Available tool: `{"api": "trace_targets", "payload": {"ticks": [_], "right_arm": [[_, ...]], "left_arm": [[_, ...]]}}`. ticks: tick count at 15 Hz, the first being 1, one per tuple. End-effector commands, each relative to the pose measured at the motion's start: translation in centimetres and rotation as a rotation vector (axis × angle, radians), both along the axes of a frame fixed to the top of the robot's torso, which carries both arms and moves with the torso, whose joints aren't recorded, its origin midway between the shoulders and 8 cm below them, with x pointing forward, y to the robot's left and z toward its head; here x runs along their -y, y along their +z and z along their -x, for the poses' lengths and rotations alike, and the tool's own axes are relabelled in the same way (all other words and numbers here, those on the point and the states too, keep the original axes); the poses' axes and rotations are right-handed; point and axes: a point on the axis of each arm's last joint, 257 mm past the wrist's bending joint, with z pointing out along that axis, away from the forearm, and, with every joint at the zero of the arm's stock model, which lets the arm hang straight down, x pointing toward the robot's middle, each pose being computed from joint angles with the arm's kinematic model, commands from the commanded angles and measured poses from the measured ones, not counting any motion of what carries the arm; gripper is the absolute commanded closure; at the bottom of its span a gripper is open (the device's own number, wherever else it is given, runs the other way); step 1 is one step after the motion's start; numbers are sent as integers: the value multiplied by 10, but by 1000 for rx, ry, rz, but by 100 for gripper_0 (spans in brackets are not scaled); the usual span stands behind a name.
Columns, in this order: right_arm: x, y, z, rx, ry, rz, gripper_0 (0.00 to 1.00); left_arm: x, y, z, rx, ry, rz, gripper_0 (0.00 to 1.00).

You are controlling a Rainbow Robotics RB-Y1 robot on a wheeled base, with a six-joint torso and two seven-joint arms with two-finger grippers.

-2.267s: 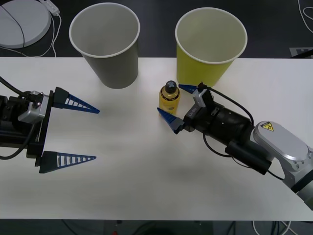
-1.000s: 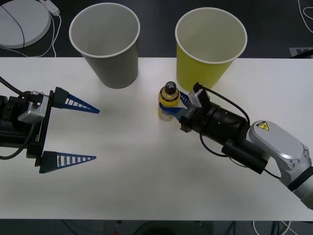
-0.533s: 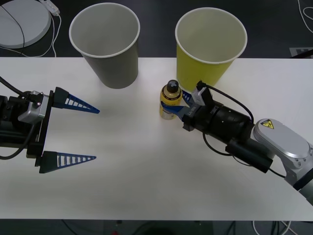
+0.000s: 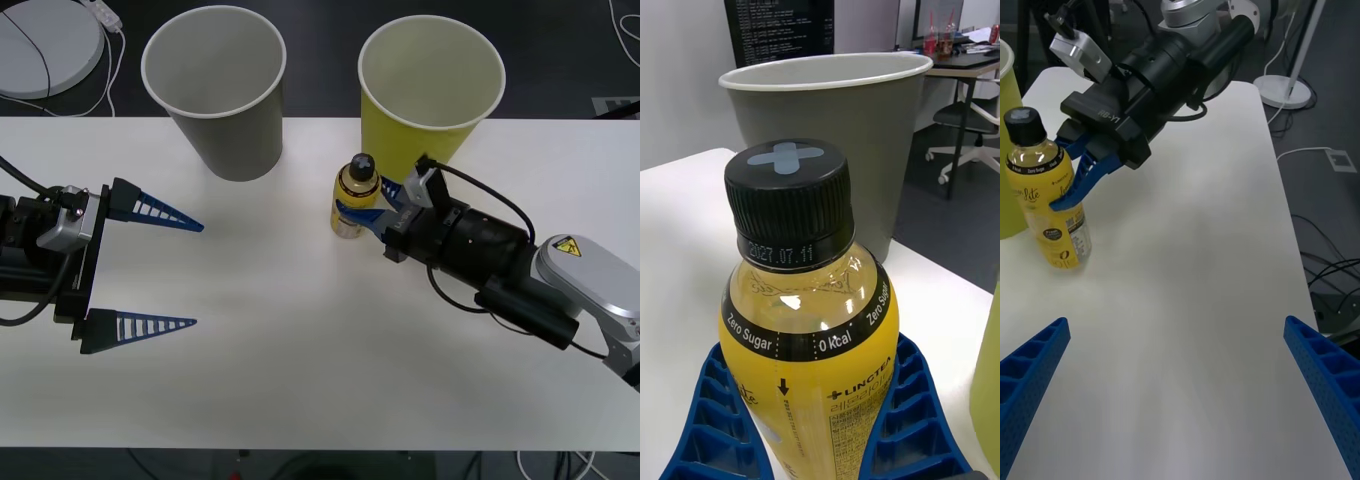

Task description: Put the can into the green bin and the plastic bottle into the gray bin

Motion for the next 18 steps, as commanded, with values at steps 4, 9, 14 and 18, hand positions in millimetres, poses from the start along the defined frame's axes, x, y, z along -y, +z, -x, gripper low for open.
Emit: {"api": "trace_targets", "payload": {"ticks": [4,9,14,18], "right_arm": [[8,17,7,-1,20,-5,100],[14,37,19,-57,46,-50,100],[19,55,34,-134,73,-85,100],[20,73,51,-193,103,-104,100]], "left_arm": [[0,0,0,0,0,0,0],[0,0,0,0,0,0,0],[0,0,0,0,0,0,0],[0,0,0,0,0,0,0]]}}
